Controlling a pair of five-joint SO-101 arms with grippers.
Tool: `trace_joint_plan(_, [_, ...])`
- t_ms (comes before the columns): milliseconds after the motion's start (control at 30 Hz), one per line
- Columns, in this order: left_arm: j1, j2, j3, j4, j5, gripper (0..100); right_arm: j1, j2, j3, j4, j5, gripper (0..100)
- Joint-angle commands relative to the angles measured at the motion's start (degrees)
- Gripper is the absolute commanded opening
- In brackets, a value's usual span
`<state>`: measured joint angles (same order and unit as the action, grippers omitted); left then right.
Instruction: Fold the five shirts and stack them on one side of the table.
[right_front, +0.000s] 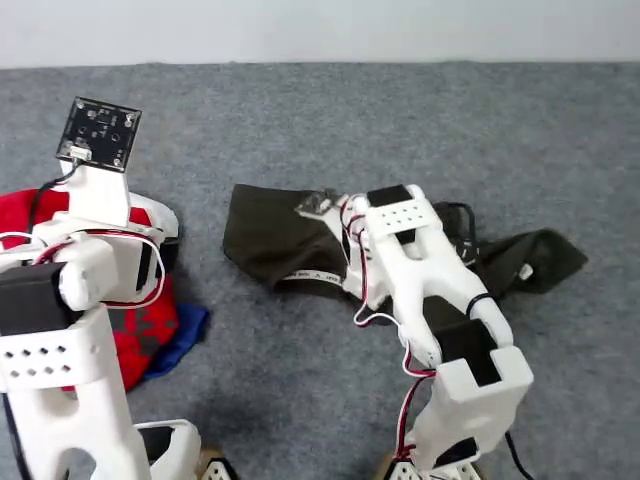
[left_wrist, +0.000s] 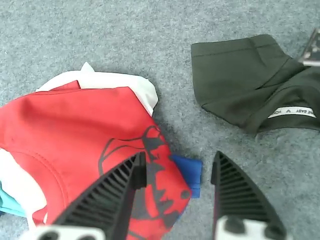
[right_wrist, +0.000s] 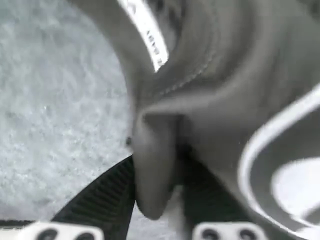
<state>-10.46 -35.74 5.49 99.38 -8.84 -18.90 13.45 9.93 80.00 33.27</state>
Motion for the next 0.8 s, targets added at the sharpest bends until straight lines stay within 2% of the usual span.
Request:
trace_joint_plan(0, [-0.4,-0.9,-0.3,1.1,0.3,21,-0.1,-0.7,-7.5,2.9,0.1,2.0])
trace_joint_plan(300, [-0.3,-1.1,-0.3,1.1,0.2,21,0.2,-0.7,-35.2,22.6,3.4,1.0])
trace_joint_plan(467, [-0.3,-1.1,-0.6,1.0,0.2,21,-1.8,-4.7,-44.1,22.9,3.8,1.0])
trace_joint_plan(633, [-0.4,-1.3,-0.7,1.0,0.2,21,-7.7,-9.7,-44.5,22.8,4.8,1.0])
trace_joint_plan(767, [-0.5,-1.3,-0.7,1.0,0.2,21,-8.0,-14.5,-44.5,22.8,5.2,1.0])
